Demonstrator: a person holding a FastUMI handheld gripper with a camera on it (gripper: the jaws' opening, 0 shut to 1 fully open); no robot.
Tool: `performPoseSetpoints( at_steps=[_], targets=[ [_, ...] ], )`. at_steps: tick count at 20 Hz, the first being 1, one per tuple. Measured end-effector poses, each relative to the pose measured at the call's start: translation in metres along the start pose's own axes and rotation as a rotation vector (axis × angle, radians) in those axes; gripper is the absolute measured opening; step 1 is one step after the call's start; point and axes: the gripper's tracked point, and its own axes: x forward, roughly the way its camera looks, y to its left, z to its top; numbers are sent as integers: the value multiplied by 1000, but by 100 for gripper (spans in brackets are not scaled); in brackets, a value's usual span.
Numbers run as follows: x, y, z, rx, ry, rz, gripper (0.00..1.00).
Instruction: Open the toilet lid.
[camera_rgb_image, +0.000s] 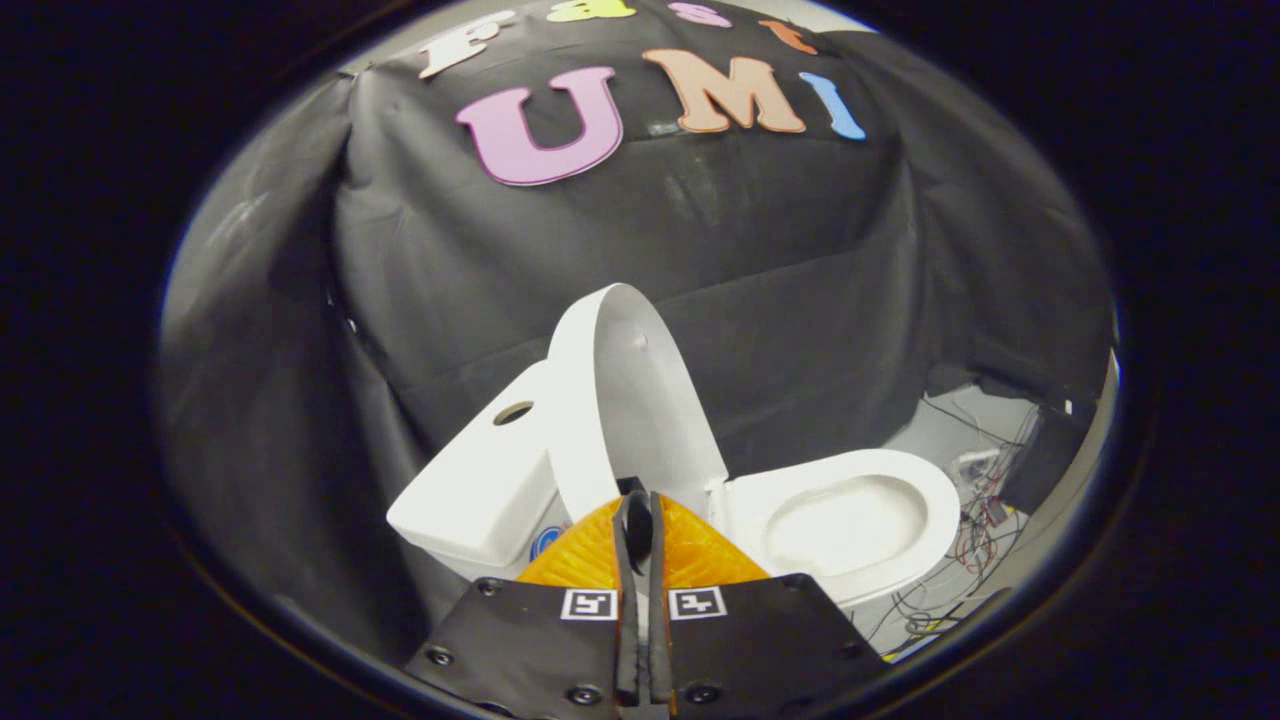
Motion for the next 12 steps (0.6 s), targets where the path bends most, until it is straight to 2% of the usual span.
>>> performPoseSetpoints(
  at_steps=[6, 7, 11, 12],
  targets=[
    [10, 23, -3, -95, -40, -7, 4],
    [7, 23, -4, -84, -60, 0, 15],
    [9, 33, -4, -97, -72, 12, 15],
    [11, 38, -4, -98, -79, 36, 23]
  ],
)
